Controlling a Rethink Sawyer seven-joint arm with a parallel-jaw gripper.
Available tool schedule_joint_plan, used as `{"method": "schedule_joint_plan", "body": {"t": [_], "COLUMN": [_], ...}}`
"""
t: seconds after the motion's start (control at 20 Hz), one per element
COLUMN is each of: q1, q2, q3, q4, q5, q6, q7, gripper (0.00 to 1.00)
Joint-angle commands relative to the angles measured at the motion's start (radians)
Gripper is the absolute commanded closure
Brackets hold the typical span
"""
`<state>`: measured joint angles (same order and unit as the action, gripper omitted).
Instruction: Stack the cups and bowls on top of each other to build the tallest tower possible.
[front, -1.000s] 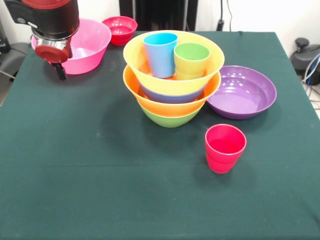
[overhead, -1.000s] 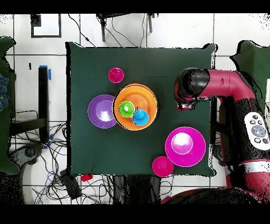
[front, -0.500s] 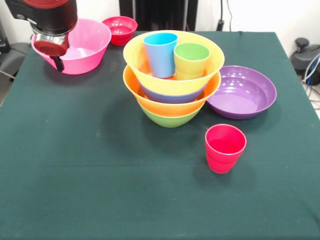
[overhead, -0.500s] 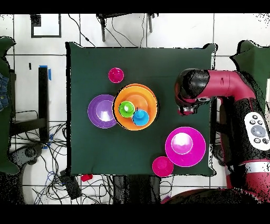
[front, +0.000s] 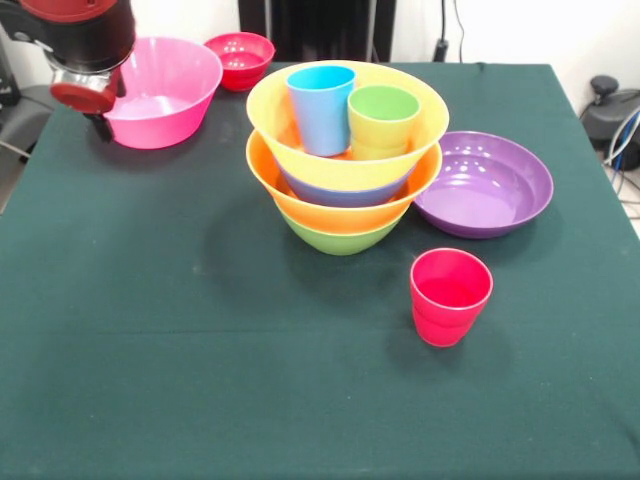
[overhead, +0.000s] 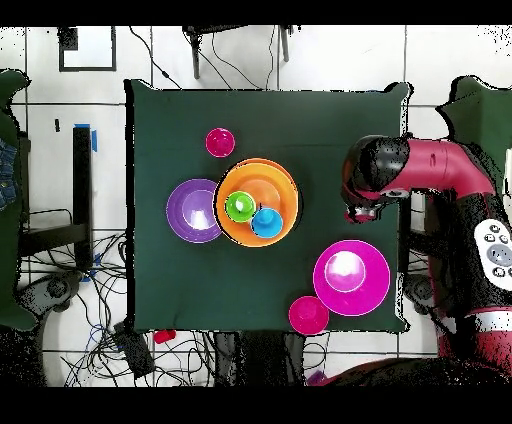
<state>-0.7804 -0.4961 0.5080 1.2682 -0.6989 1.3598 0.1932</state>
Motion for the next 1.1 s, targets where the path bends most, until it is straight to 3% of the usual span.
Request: {"method": "schedule_joint_plan", "body": {"t": [0.05,0.7,1.1], "q1": [-0.027,-0.070,-0.110], "q2": [0.064,0.086,0.090], "q3": [0.027,0.037,0.082], "q4": [0.046,0.103,0.148], "q5": [-0.094,-0.100,-0.058], "q6": [-0.062,-0.089,-0.138], "q7": [-0.262,-0.225,-0.202], "gripper": [0.00,0.00,0.00]}}
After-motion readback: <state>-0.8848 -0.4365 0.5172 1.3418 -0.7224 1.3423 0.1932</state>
